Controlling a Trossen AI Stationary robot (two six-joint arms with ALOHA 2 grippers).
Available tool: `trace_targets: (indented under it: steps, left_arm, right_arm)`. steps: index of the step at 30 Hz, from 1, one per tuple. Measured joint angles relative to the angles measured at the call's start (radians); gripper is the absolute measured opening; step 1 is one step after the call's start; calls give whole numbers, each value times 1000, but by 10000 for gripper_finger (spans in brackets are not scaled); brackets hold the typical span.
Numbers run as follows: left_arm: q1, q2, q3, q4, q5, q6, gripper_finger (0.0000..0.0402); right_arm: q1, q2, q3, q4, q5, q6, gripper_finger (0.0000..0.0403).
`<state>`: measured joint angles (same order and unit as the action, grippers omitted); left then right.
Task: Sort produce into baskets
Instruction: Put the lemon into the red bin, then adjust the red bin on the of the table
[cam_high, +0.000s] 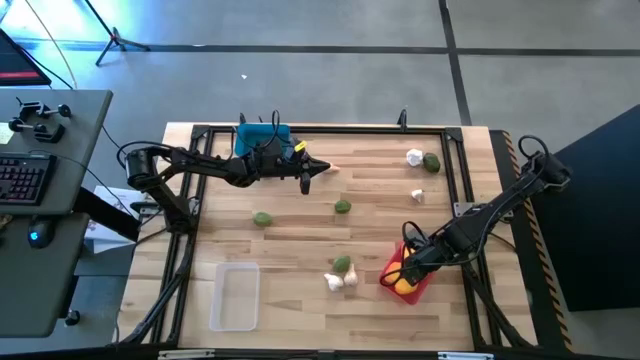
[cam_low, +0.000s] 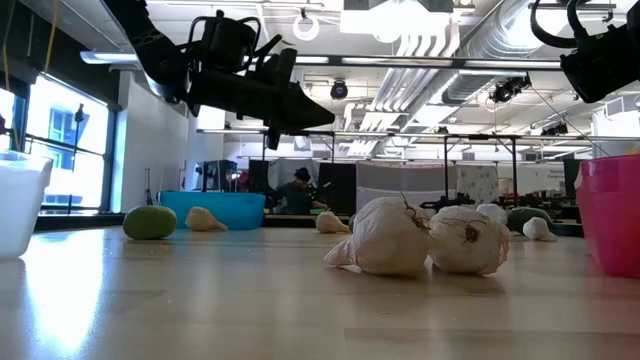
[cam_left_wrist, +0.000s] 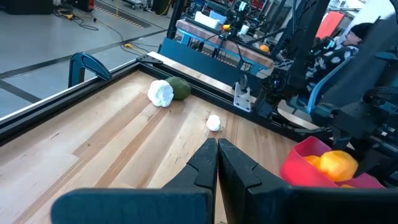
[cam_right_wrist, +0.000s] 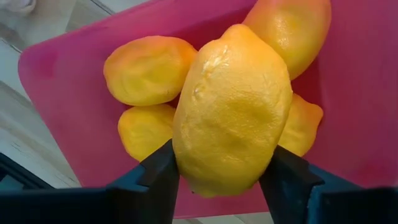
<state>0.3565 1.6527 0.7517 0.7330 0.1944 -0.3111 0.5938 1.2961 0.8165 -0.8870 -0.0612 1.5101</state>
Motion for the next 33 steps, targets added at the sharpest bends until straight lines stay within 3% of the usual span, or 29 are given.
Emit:
trace_targets:
  steps: [7, 13, 17, 24, 29, 33]
  left_arm:
    - [0, 0, 0, 0, 0, 0, 0]
    - [0, 0, 0, -2, 0, 0, 0]
    - [0, 0, 0, -3, 0, 0, 0]
    - [0, 0, 0, -3, 0, -1, 0]
    - [3, 0, 0, -18, 3, -19, 0]
    - [3, 0, 0, -36, 6, -24, 0]
  right_arm:
    - [0, 0, 0, 1, -23, -36, 237]
    - [0, 0, 53, -34, -36, -109, 237]
    - [-7, 0, 125, -95, 27, -167, 188]
    - [-103, 2, 162, 30, 154, -378, 18]
    - [-196, 70, 163, 128, 137, -532, 23]
    - [-242, 162, 163, 172, 75, -659, 5]
